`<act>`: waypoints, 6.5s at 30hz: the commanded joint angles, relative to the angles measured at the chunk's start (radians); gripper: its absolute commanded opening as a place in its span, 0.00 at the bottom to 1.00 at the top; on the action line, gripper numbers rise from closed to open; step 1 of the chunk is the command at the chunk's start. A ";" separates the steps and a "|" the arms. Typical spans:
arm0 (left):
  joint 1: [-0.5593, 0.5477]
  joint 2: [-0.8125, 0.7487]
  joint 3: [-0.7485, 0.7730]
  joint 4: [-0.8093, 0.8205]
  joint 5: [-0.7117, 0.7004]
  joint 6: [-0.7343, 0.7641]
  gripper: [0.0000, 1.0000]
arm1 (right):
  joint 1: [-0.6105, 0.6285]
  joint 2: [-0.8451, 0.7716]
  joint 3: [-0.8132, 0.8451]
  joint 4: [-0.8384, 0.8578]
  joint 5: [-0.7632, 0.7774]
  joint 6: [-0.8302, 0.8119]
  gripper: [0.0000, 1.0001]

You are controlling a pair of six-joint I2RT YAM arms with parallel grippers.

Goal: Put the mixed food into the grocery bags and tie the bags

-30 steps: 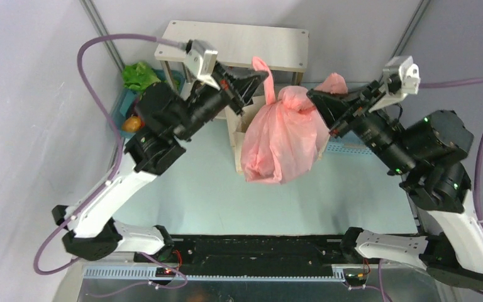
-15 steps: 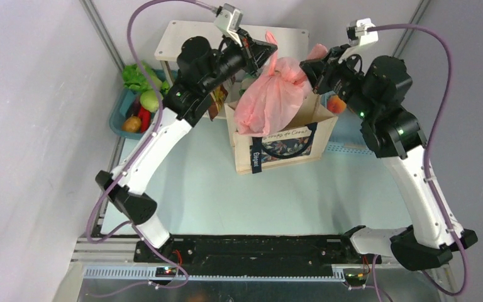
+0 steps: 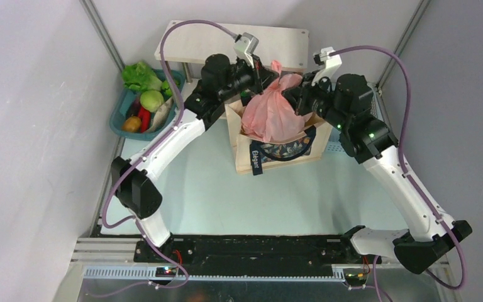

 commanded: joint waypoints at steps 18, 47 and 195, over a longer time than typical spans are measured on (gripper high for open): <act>0.000 -0.207 -0.389 0.106 0.002 0.076 0.57 | 0.082 0.121 0.131 -0.107 0.105 -0.043 0.37; -0.083 -0.095 -0.336 0.167 -0.038 0.144 0.95 | -0.371 0.011 -0.042 -0.414 0.154 0.004 0.69; 0.026 -0.740 -0.774 -0.247 -0.350 -0.248 0.60 | -0.113 -0.363 -0.401 -0.537 0.506 0.309 0.00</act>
